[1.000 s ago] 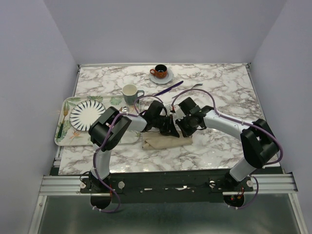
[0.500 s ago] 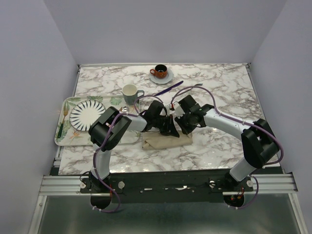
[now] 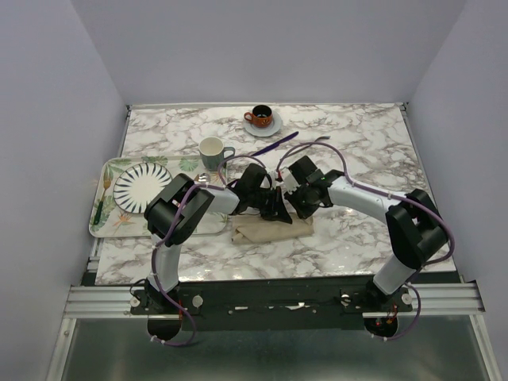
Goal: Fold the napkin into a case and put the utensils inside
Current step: Stuff the smaller-rectangle-folded napkin into the folded napkin.
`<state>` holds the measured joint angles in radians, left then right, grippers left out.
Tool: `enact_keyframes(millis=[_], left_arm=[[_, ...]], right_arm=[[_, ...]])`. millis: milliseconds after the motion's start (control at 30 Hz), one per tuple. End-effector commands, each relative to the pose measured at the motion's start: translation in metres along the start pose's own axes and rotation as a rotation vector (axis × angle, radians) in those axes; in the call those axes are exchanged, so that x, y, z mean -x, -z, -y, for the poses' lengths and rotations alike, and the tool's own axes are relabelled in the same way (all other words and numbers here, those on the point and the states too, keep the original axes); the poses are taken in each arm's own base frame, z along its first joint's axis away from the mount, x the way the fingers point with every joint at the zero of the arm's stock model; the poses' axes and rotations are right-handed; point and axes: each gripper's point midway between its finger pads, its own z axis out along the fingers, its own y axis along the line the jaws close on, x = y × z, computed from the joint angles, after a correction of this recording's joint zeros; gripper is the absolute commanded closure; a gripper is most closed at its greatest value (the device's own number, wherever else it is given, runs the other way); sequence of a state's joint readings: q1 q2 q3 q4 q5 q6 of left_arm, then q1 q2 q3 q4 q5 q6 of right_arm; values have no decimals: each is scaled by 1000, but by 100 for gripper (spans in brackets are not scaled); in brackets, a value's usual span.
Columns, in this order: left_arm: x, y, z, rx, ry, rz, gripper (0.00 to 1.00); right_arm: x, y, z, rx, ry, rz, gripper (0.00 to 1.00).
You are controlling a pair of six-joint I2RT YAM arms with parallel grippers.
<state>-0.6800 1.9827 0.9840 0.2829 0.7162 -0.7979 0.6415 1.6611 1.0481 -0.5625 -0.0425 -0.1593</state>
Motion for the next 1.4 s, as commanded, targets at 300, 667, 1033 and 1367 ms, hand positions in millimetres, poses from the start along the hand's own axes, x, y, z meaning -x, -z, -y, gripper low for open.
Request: enact_keyframes(millis=[300,667,1033,1367], left_arm=[[18,4,38,-86,-38,30,100],[23,-12,13,-42,42,11,100],[5,-12,-25,59,122,-35,100],[21,-12,-1,6,95,-16,100]], right_arm=[[12,5,-7,50,20,68,99],[5,6,-4,29,17,55,99],[20,18,4,-9,-1,94,99],[3,3,-10,81,-4,9,99]])
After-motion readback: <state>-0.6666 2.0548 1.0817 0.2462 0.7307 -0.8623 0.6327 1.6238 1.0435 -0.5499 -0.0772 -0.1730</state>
